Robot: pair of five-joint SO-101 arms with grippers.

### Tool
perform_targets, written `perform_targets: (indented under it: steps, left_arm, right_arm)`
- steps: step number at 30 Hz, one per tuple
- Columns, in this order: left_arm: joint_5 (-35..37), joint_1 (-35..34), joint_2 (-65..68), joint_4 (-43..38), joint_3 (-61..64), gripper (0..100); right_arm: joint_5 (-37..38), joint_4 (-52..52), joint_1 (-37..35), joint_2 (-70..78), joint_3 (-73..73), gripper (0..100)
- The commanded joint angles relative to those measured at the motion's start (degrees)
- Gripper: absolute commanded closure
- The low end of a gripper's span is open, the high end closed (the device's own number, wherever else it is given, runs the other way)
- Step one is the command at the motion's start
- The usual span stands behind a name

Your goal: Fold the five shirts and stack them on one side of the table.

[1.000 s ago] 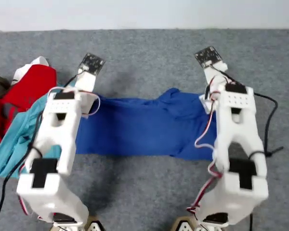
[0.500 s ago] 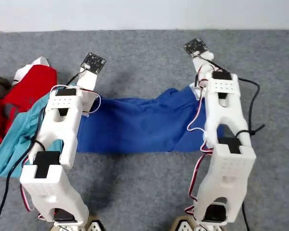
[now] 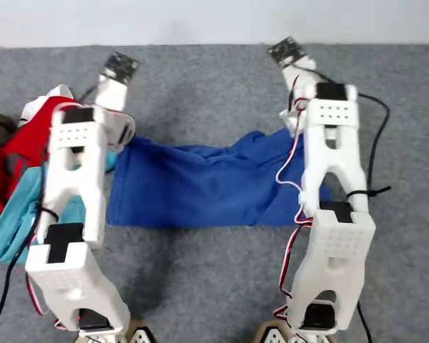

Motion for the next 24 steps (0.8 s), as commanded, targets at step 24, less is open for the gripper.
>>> perform_targets:
  steps: [24]
  left_arm:
    - [0.4,2.3,-1.1,37.6,0.9,85]
  right_arm:
    - [-0.2,29.1,8.2,-19.5,19.2,52.4]
